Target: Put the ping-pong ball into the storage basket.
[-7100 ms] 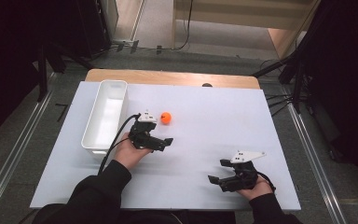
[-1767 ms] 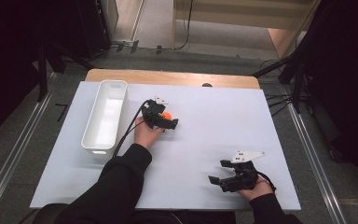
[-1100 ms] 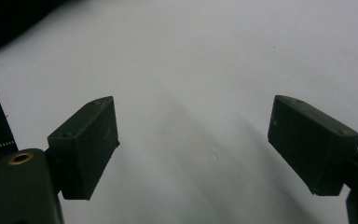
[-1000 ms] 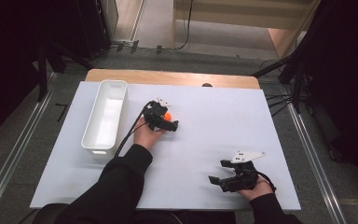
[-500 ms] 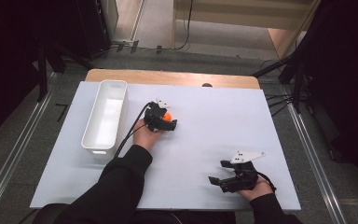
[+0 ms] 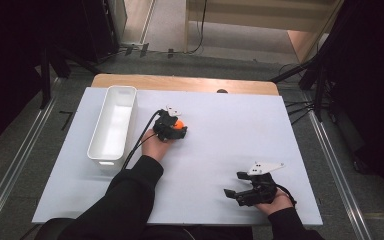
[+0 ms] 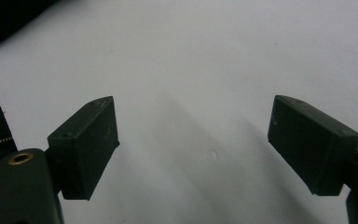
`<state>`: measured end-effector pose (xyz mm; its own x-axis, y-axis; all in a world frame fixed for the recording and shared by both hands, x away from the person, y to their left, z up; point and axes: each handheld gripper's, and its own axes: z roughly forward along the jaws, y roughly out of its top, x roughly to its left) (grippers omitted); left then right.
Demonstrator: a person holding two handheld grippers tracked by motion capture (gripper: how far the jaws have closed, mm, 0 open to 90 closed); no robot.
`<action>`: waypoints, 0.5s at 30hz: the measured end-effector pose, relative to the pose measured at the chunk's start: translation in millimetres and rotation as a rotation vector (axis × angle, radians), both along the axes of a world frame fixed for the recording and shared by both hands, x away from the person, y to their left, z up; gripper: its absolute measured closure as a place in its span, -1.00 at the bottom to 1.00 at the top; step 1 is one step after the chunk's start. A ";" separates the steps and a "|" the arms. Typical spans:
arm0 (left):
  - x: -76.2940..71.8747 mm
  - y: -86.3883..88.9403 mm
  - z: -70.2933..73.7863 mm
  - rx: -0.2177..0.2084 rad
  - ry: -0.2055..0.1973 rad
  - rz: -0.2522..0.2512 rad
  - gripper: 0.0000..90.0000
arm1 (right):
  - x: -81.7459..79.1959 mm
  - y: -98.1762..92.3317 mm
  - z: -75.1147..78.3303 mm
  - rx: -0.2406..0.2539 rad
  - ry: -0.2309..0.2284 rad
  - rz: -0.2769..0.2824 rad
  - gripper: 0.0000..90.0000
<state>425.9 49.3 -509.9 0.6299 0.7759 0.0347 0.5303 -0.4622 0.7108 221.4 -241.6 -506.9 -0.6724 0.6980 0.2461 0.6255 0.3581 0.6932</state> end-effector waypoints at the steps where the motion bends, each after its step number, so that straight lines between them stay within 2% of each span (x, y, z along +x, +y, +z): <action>1: -0.6 -0.4 0.1 -0.005 -0.002 0.001 -0.05 | -0.1 0.0 0.1 -0.001 0.001 -0.001 -0.68; 6: -1.6 -1.3 0.5 -0.003 -0.002 -0.005 0.11 | 0.0 -0.2 0.1 0.001 0.000 0.000 -0.68; 15: -1.4 -0.8 0.9 -0.009 0.004 -0.002 0.13 | -0.1 0.0 0.1 0.000 0.001 0.000 -0.68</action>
